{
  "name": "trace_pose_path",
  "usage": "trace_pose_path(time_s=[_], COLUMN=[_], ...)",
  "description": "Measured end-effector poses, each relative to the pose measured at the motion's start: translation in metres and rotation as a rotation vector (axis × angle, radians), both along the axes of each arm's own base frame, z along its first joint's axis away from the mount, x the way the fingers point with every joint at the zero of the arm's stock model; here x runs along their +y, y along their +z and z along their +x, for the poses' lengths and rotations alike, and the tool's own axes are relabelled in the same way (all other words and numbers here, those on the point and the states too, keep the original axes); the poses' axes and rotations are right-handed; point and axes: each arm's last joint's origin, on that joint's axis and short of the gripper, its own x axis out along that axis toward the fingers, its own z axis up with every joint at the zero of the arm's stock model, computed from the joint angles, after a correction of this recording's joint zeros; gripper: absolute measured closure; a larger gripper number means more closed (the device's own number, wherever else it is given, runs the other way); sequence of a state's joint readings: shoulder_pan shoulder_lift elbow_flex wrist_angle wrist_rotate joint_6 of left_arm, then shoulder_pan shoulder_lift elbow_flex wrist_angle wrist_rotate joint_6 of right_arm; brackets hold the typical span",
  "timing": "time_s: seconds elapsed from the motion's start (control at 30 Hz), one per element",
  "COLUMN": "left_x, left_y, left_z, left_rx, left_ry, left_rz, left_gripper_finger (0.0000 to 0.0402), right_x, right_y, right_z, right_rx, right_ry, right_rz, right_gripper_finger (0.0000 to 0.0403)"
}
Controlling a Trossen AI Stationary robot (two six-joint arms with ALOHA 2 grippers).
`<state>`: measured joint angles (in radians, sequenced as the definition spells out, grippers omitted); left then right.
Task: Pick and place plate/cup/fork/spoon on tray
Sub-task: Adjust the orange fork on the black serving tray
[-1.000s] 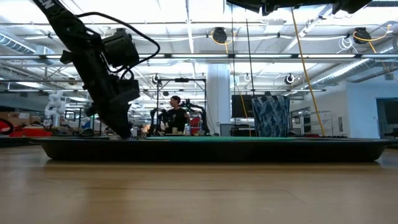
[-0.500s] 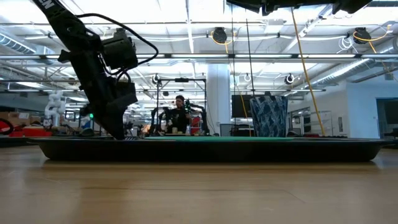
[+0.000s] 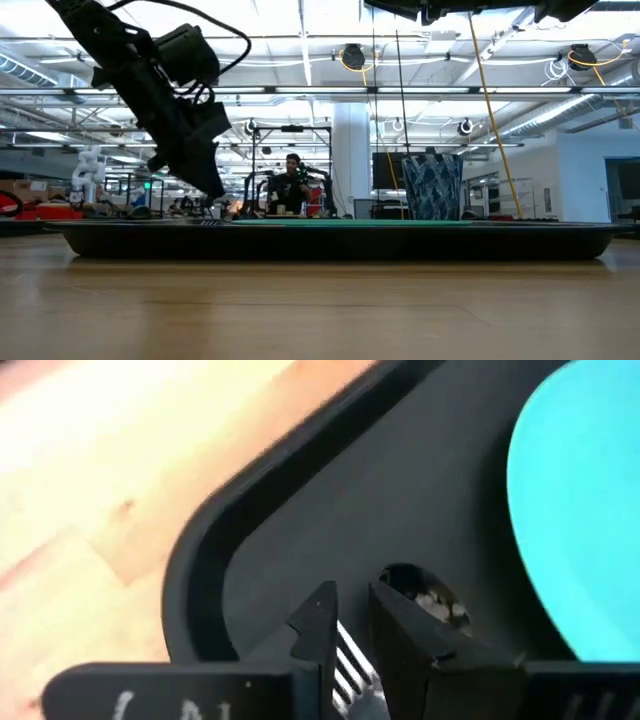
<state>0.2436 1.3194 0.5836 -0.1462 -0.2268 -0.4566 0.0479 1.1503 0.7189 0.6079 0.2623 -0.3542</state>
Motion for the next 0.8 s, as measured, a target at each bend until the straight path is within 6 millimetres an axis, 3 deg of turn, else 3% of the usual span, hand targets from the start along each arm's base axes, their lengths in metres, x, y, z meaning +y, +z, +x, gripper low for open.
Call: trace_pose_path(time_s=[0.4, 0.8], left_x=[0.001, 0.008], left_y=[-0.024, -0.027], left_z=[0.007, 0.004], left_rx=[0.082, 0.104], left_ry=[0.004, 0.051], left_rz=[-0.046, -0.055], left_gripper_finger=[0.0339, 0.0339], right_x=[0.000, 0.000], right_y=[0.000, 0.000], right_z=[0.000, 0.000], right_rx=[0.000, -0.001], right_ry=[0.000, 0.001], right_rz=[0.000, 0.000], right_gripper_finger=[0.0316, 0.0316])
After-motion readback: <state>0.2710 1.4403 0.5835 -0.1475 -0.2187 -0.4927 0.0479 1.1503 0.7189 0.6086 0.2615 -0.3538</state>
